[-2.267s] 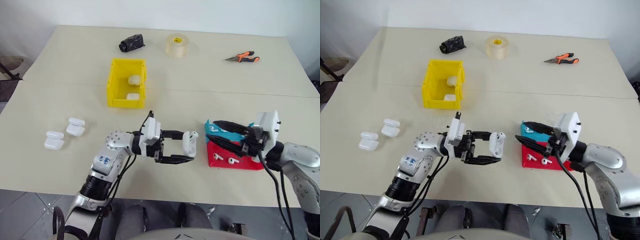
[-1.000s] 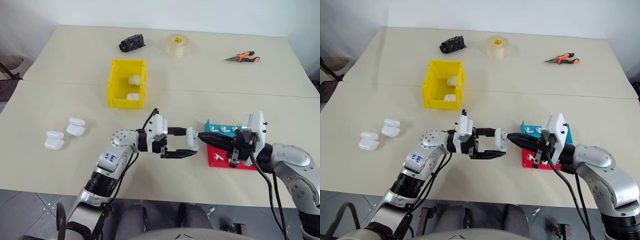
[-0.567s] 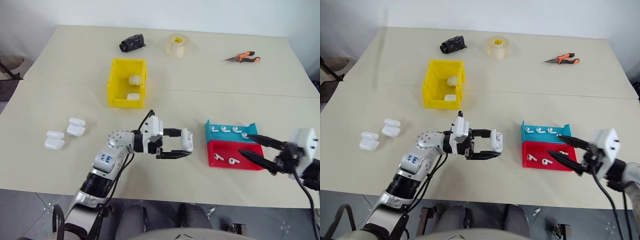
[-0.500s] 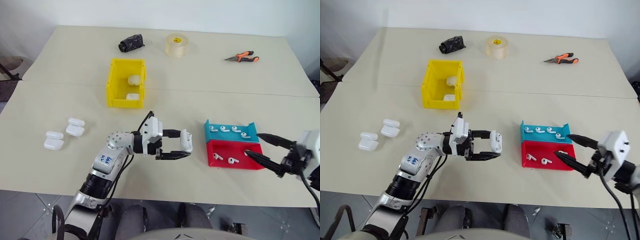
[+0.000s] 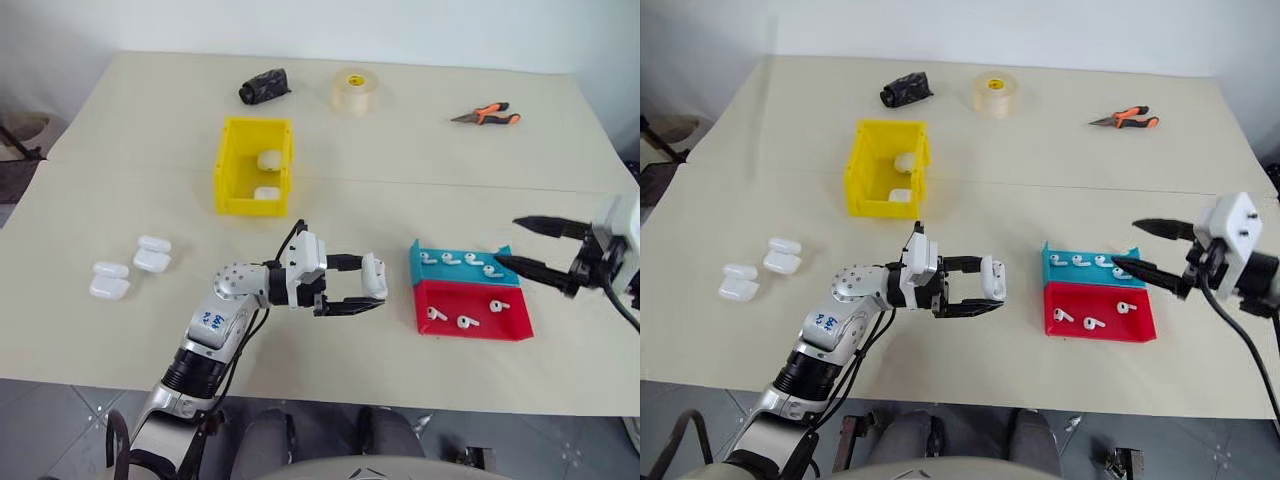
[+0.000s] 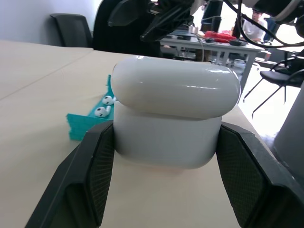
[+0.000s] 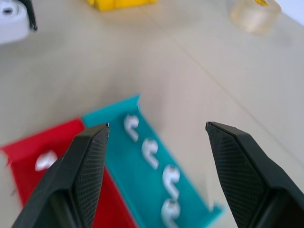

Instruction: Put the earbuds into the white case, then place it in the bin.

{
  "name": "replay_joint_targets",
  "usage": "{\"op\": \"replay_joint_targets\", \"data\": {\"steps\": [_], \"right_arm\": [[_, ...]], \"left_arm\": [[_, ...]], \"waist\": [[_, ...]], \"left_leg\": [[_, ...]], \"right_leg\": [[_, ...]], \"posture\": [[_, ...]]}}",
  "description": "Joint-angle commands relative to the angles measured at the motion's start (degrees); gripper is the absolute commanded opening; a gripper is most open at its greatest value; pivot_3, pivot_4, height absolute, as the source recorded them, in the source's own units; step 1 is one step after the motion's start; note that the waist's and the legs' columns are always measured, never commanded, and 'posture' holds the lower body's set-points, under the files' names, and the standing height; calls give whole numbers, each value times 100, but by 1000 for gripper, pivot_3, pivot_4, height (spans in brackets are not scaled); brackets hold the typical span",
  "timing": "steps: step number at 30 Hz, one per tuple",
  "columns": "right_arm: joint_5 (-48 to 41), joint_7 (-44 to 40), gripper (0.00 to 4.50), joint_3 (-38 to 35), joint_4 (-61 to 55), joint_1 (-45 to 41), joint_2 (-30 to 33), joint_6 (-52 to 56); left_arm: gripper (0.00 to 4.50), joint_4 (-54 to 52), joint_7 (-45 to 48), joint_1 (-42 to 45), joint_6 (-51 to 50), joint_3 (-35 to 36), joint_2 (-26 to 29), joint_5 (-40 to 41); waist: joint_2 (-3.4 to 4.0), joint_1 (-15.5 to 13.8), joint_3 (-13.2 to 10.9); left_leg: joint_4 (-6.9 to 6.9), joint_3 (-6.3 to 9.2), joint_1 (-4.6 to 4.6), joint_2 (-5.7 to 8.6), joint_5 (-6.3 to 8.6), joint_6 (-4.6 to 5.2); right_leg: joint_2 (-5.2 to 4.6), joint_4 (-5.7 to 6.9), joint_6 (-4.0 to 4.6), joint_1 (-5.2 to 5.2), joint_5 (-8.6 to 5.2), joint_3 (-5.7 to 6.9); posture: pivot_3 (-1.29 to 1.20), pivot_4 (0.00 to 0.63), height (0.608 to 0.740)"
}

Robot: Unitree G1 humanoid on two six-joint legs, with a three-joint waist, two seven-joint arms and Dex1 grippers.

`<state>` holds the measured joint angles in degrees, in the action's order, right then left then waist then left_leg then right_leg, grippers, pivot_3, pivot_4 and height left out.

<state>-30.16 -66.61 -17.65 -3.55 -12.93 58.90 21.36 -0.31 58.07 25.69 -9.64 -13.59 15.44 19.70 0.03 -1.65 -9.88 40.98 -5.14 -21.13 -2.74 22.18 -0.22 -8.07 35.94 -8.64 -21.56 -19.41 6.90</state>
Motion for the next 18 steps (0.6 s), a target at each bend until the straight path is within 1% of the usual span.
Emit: {"op": "replay_joint_targets", "data": {"steps": [1, 2, 3, 4, 6, 10, 14, 18], "right_arm": [[453, -213, 3746, 674, 458, -783, 294, 177], [629, -332, 3919, 928, 619, -1036, 348, 142], [736, -437, 4299, 1082, 740, -1195, 379, 110], [1094, -423, 4461, 1406, 923, -1444, 455, 125], [1564, -450, 4461, 1894, 1278, -1952, 497, 240], [1898, -757, 4461, 2344, 1707, -2613, 475, 441], [2142, -1010, 4461, 2603, 1828, -2934, 499, 628], [2360, -1146, 4461, 2800, 1899, -3072, 471, 743]], "left_arm": [[2816, -228, -97, -37, 147, -40, -99, -31], [2816, -244, -117, -53, 157, -55, -114, -38], [2816, -250, -131, -58, 163, -68, -127, -47], [2816, -270, -145, -69, 166, -79, -145, -50], [2816, -326, -155, -98, 170, -105, -180, -48], [2816, -433, -178, -137, 154, -157, -236, -39], [2816, -513, -228, -173, 121, -187, -280, -26], [2816, -570, -262, -233, 113, -239, -325, -22]], "waist": [[0, 13, 0], [0, 24, 0], [0, 27, 0], [0, 24, 0], [0, 41, 0], [1, 40, 0], [1, 36, 0], [1, 32, 0]], "left_leg": [[0, -1, -2, 0, 1, 2], [0, -2, -2, 1, 1, 2], [-1, -2, -1, 1, 1, 2], [-1, -1, 0, 0, 1, 1], [-2, -1, -2, 0, 1, 1], [-3, -2, -3, 0, 1, 1], [-1, -2, -5, 0, 1, 1], [-1, -1, -6, -1, 1, 1]], "right_leg": [[-1, -2, 0, 0, 0, 0], [-2, -2, 0, 0, 0, 0], [-2, -2, 0, -1, 0, 1], [-1, -1, 0, -1, 0, 2], [-2, 0, 0, -1, 0, 6], [-3, 0, 0, -4, 0, 7], [-3, 0, 0, -4, 0, 7], [-4, 0, 0, -4, 0, 8]], "posture": [[0, 150, 740], [0, 150, 740], [0, 150, 740], [0, 150, 740], [0, 150, 740], [0, 150, 740], [0, 150, 740], [0, 150, 740]]}}
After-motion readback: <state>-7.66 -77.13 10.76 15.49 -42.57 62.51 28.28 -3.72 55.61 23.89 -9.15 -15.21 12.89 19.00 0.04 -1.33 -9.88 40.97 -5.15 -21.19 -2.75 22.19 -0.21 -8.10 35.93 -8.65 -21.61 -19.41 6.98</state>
